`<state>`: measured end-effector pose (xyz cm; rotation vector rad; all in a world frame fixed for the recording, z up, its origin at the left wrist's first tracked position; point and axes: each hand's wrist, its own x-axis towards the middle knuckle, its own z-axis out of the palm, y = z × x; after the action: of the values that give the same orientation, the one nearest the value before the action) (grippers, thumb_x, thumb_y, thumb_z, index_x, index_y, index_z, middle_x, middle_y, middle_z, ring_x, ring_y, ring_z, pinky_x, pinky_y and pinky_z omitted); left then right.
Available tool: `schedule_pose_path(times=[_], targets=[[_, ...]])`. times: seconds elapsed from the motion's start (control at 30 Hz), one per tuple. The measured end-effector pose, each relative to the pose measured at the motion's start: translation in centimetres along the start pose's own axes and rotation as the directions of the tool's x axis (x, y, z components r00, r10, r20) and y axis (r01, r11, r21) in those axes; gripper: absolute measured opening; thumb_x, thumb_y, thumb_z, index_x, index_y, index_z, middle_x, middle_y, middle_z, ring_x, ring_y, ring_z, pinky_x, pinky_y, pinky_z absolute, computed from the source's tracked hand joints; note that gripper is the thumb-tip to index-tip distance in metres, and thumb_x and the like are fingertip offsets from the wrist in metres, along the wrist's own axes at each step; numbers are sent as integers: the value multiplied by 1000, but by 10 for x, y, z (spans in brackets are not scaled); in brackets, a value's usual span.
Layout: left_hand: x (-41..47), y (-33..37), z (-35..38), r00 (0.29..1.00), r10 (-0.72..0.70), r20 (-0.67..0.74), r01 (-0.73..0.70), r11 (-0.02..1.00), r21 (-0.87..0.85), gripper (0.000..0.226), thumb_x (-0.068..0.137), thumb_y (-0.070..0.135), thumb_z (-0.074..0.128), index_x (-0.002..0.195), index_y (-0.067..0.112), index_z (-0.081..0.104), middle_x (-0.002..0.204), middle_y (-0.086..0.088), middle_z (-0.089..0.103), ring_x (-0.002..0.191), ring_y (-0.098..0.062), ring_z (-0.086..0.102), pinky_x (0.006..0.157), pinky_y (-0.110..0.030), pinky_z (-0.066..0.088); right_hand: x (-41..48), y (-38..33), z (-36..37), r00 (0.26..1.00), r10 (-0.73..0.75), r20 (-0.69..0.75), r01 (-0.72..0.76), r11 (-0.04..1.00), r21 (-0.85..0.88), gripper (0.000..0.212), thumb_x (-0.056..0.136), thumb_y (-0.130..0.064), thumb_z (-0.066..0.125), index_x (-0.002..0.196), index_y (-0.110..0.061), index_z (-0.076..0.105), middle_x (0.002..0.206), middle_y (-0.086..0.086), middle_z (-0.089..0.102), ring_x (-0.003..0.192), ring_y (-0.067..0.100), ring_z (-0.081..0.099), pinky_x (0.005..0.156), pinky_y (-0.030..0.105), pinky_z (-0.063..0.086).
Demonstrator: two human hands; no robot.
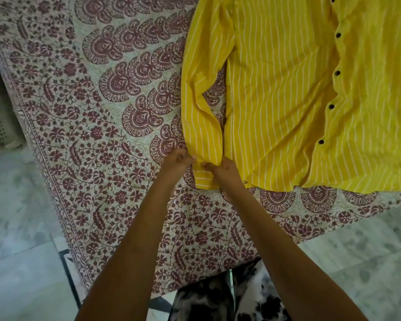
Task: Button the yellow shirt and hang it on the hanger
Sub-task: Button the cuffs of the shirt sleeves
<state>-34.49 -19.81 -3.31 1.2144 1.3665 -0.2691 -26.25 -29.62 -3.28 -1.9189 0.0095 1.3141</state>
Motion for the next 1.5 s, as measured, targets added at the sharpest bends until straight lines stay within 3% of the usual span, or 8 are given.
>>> schedule_pose_path(times=[0.23,0.47,0.57,0.7,0.83,0.97,1.17,1.5], targets=[[-21,-9,-33,943,-11,334,159,893,-420,36,78,45,56,107,24,59,107,-2,70,100,-21,65,87,-41,52,-15,3,1,883,-45,467,-161,906,391,43,78,-13,63,120,-15,53,106,-2,67,95,18,65,79,31,56],[-6,-35,-83,961,152,-229,-152,988,19,29,79,20,72,100,8,58,87,-5,63,84,-26,61,63,-27,48,-12,12,52,977,48,209,-37,998,-58,20,84,-13,67,69,-14,55,67,5,60,58,13,55,50,19,46],[10,-47,-96,894,202,-400,-110,964,241,40,77,19,74,109,4,55,105,-17,63,94,-33,60,74,-37,48,-12,16,64,976,29,218,23,972,-235,10,88,-14,58,78,-18,61,79,2,62,73,14,55,71,26,49],[17,-50,-93,898,191,-396,-29,925,380,52,77,17,72,123,8,49,121,-18,58,106,-35,56,77,-36,42,-17,9,60,986,-36,161,74,970,-232,18,90,-13,52,100,-2,62,104,13,67,92,20,60,90,36,48],[-3,-36,-83,857,202,-473,16,909,416,52,80,20,67,128,13,48,133,-17,43,121,-35,42,90,-44,41,-28,-8,38,988,-75,135,106,965,-239,23,90,-17,52,105,-3,63,96,3,62,85,19,57,76,28,48],[-44,-12,-72,874,240,-423,-91,935,342,52,84,22,65,132,14,46,141,-15,37,127,-35,38,97,-48,43,-52,-36,7,985,-137,109,162,949,-271,15,89,-14,50,91,-10,64,100,15,62,87,24,56,70,32,42],[-94,38,-40,868,406,-286,-287,880,379,52,88,22,62,135,12,41,146,-13,34,133,-35,34,99,-49,39,-97,-70,-49,949,-314,-17,286,882,-374,34,93,-22,53,124,-9,55,126,11,59,101,21,59,78,27,41],[-132,146,17,738,660,-138,-524,690,499,49,87,21,61,133,14,44,144,-11,36,130,-34,34,96,-45,38,-128,-115,-155,883,-391,-259,289,889,-356,39,90,-23,57,127,-12,52,135,10,52,125,25,47,91,31,39]])
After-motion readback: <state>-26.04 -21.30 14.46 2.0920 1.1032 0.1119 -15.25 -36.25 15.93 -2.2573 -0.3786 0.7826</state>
